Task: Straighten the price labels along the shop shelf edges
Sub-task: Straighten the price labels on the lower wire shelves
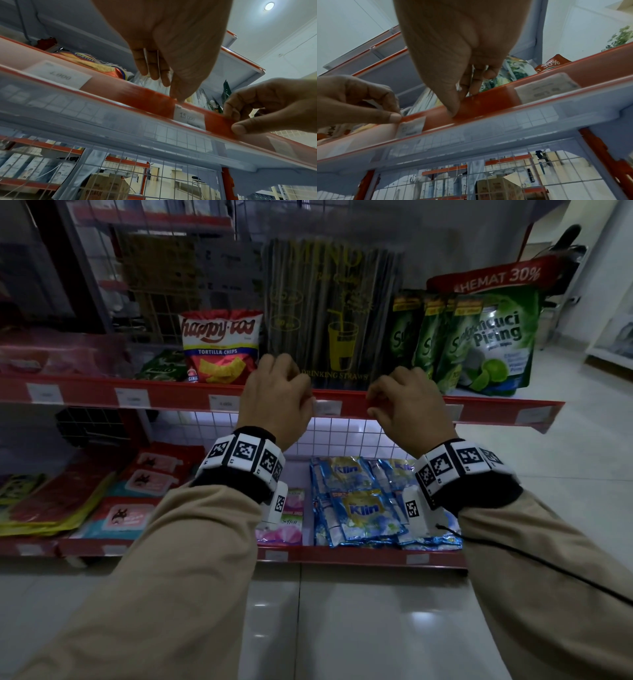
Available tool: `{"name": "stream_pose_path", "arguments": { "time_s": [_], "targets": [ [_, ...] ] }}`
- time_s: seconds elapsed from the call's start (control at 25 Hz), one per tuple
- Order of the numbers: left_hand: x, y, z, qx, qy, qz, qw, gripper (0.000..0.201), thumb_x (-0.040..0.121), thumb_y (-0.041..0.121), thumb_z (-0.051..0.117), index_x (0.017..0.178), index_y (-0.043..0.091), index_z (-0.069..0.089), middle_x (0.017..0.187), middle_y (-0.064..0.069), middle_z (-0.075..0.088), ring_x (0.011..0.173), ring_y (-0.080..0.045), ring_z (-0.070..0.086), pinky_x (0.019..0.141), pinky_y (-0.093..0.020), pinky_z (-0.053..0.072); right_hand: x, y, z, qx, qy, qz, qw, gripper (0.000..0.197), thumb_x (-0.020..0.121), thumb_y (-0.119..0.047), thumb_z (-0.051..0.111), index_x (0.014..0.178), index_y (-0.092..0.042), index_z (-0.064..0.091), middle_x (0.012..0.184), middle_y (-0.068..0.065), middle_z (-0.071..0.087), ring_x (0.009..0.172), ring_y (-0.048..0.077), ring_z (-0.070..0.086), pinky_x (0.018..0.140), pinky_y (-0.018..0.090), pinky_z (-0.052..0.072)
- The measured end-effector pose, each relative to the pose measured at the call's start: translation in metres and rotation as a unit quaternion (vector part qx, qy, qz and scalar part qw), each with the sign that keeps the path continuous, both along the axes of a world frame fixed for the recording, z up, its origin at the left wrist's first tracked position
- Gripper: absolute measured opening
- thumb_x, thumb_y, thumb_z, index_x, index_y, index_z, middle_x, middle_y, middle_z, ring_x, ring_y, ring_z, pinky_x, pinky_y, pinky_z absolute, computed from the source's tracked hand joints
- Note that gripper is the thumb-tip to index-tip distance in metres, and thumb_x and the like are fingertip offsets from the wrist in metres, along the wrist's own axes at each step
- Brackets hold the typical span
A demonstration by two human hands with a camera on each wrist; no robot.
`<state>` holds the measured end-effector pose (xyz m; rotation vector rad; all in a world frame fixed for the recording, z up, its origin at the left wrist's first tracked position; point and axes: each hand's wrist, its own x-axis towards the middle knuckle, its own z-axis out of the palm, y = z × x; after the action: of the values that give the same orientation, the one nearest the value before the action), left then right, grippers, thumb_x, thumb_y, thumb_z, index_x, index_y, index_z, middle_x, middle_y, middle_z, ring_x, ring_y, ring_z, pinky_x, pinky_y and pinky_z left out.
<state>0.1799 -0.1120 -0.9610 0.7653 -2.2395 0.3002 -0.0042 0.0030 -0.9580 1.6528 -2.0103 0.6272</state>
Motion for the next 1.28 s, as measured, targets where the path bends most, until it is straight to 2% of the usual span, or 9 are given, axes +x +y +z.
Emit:
{"name": "stream_pose_path", "arguments": {
  "time_s": [0.16, 0.32, 0.48, 0.56, 0.68, 0.84, 0.96, 1.16, 1.28],
  "targets": [
    [-0.013, 0.011, -0.003, 0.006, -0.023, 0.017, 1.0, 0.024, 0.085, 0.027, 0.057, 0.103, 0.012, 0.06, 0.106, -0.009, 0.053, 0.099, -0.028, 0.045, 0.08, -0.037, 0.037, -0.021, 0.021, -0.002, -0.015, 0.03, -0.046, 0.998, 0.026, 0.08, -0.029, 0.071, 0.101, -0.016, 0.063, 0.101, 0.009, 0.057, 0.099, 0.031, 0.048, 0.084, 0.041, 0.038],
    [-0.048, 0.038, -0.007, 0.002, -0.065, -0.051, 0.997, 0.04, 0.088, 0.031, 0.056, 0.125, 0.016, 0.054, 0.117, -0.006, 0.052, 0.106, -0.026, 0.045, 0.086, -0.036, 0.035, -0.045, 0.04, -0.005, -0.04, 0.023, -0.071, 0.996, 0.027, 0.076, -0.03, 0.074, 0.095, -0.013, 0.064, 0.097, 0.012, 0.059, 0.098, 0.033, 0.049, 0.083, 0.043, 0.038],
    [-0.089, 0.066, -0.013, 0.012, -0.123, -0.064, 0.99, 0.054, 0.089, 0.04, 0.054, 0.138, 0.02, 0.04, 0.129, -0.003, 0.043, 0.116, -0.025, 0.038, 0.093, -0.035, 0.031, -0.064, 0.05, -0.01, -0.064, 0.01, -0.048, 0.997, 0.024, 0.076, -0.02, 0.074, 0.091, -0.006, 0.062, 0.095, 0.014, 0.059, 0.095, 0.034, 0.048, 0.084, 0.037, 0.033],
    [-0.1, 0.07, -0.014, 0.019, -0.127, -0.05, 0.99, 0.055, 0.088, 0.041, 0.055, 0.137, 0.02, 0.039, 0.129, -0.004, 0.04, 0.116, -0.026, 0.036, 0.094, -0.036, 0.031, -0.071, 0.051, -0.011, -0.063, -0.016, -0.023, 0.998, 0.024, 0.075, -0.016, 0.074, 0.092, -0.006, 0.06, 0.096, 0.014, 0.058, 0.095, 0.032, 0.048, 0.079, 0.031, 0.032],
    [-0.105, 0.069, -0.012, 0.023, -0.107, -0.063, 0.992, 0.047, 0.088, 0.037, 0.057, 0.13, 0.019, 0.046, 0.124, -0.005, 0.043, 0.112, -0.026, 0.037, 0.091, -0.035, 0.033, -0.076, 0.051, -0.015, -0.082, -0.029, -0.006, 0.996, 0.026, 0.076, -0.016, 0.074, 0.096, -0.007, 0.06, 0.096, 0.012, 0.058, 0.093, 0.031, 0.05, 0.074, 0.027, 0.032],
    [-0.111, 0.073, -0.015, 0.038, -0.076, -0.074, 0.994, 0.04, 0.087, 0.035, 0.059, 0.121, 0.016, 0.05, 0.119, -0.004, 0.045, 0.108, -0.024, 0.039, 0.09, -0.034, 0.037, -0.077, 0.053, -0.02, -0.091, -0.004, 0.005, 0.996, 0.026, 0.078, -0.02, 0.073, 0.099, -0.008, 0.062, 0.095, 0.009, 0.063, 0.095, 0.031, 0.05, 0.078, 0.03, 0.036],
    [-0.113, 0.075, -0.016, 0.047, -0.066, -0.073, 0.994, 0.039, 0.086, 0.036, 0.059, 0.119, 0.015, 0.051, 0.118, -0.005, 0.046, 0.107, -0.025, 0.039, 0.09, -0.035, 0.037, -0.076, 0.052, -0.02, -0.091, 0.0, 0.006, 0.996, 0.018, 0.081, -0.018, 0.068, 0.093, -0.007, 0.06, 0.093, 0.009, 0.061, 0.095, 0.031, 0.048, 0.081, 0.033, 0.039],
    [-0.117, 0.076, -0.016, 0.053, -0.076, -0.066, 0.994, 0.042, 0.087, 0.038, 0.058, 0.122, 0.017, 0.048, 0.12, -0.005, 0.044, 0.108, -0.025, 0.038, 0.093, -0.036, 0.038, -0.073, 0.054, -0.018, -0.071, 0.01, -0.008, 0.997, 0.019, 0.084, -0.02, 0.064, 0.097, -0.007, 0.062, 0.095, 0.01, 0.062, 0.096, 0.031, 0.048, 0.08, 0.032, 0.037],
    [-0.116, 0.077, -0.018, 0.047, -0.076, -0.063, 0.994, 0.043, 0.087, 0.037, 0.059, 0.124, 0.018, 0.047, 0.121, -0.005, 0.044, 0.108, -0.026, 0.038, 0.092, -0.037, 0.038, -0.071, 0.053, -0.013, -0.05, -0.002, -0.015, 0.999, 0.02, 0.083, -0.017, 0.065, 0.098, -0.005, 0.061, 0.1, 0.015, 0.055, 0.098, 0.031, 0.046, 0.081, 0.032, 0.036]
  ]
}}
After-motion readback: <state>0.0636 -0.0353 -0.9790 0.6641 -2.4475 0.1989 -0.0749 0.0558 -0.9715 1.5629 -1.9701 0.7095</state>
